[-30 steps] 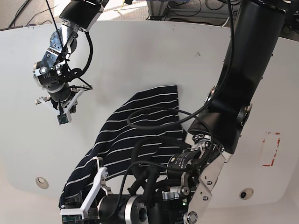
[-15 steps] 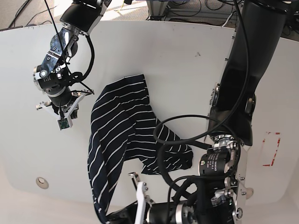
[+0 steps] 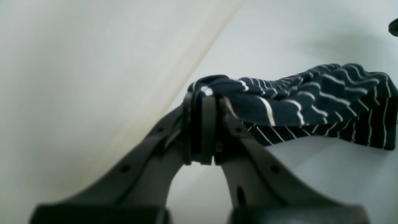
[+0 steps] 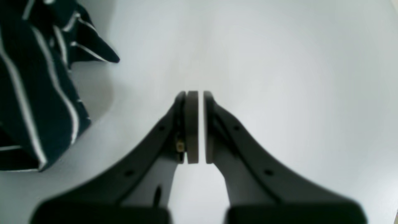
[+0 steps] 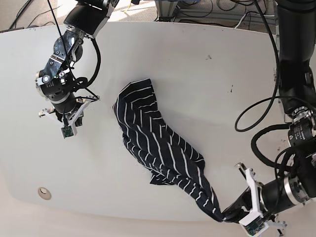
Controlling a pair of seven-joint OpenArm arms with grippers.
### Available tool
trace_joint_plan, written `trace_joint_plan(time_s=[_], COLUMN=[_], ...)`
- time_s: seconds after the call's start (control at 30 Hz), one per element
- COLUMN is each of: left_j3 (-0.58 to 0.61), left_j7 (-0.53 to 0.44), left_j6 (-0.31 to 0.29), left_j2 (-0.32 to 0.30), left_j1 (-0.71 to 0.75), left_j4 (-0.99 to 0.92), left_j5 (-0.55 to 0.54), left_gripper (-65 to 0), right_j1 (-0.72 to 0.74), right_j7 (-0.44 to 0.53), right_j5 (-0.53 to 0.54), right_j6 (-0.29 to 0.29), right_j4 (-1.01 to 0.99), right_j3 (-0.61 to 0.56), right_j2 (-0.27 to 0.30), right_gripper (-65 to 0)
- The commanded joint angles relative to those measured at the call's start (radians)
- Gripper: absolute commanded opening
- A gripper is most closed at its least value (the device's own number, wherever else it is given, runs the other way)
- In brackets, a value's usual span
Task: Layout the t-shirt on the table in an organized manner, then fold the t-shirt properly
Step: 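Drag the bunched shirt across the table with the left gripper, then lower the right gripper and grasp the shirt edge near it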
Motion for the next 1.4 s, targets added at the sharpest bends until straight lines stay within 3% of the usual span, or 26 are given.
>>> trace_joint_plan(time_s=[0.0,0.27,0.47,0.6,0.8,1.37], left_j3=[-0.053,-0.156,-0.284,-0.368,-0.481,-0.661], left_j7=[-0.015,-0.015,-0.017,-0.017,-0.018,-0.015], left_j6=[-0.001,-0.001,-0.001,-0.001,-0.001,-0.001], left_j2=[-0.078,-0.217,-0.237,-0.239,-0.265,-0.355], left_j1=[0.022,0.225,0.401,0.492,0.624,0.805], left_j4=[0.017,0.019,0.019,0.019,0.019,0.019], left_j5=[-0.023,-0.034,-0.031,-0.028,-0.026,0.075], left_gripper=[-65.0,-65.0,-65.0,-65.0,-65.0,-65.0], right_j1=[0.019,0.02,0.022,0.049,0.111,0.327], right_j7=[0.022,0.022,0.027,0.061,0.096,0.223], right_j5=[0.005,0.002,0.005,0.004,0.004,0.004], right_j6=[-0.002,-0.002,-0.002,-0.002,-0.002,-0.002], right_j4=[0.021,0.018,-0.024,-0.068,-0.171,-0.518], right_j3=[0.001,-0.099,-0.214,-0.24,-0.262,-0.263], right_j2=[0.007,0.006,-0.016,-0.046,-0.083,-0.094], right_gripper=[-62.9,-61.7,-45.3,-39.2,-39.2,-39.0])
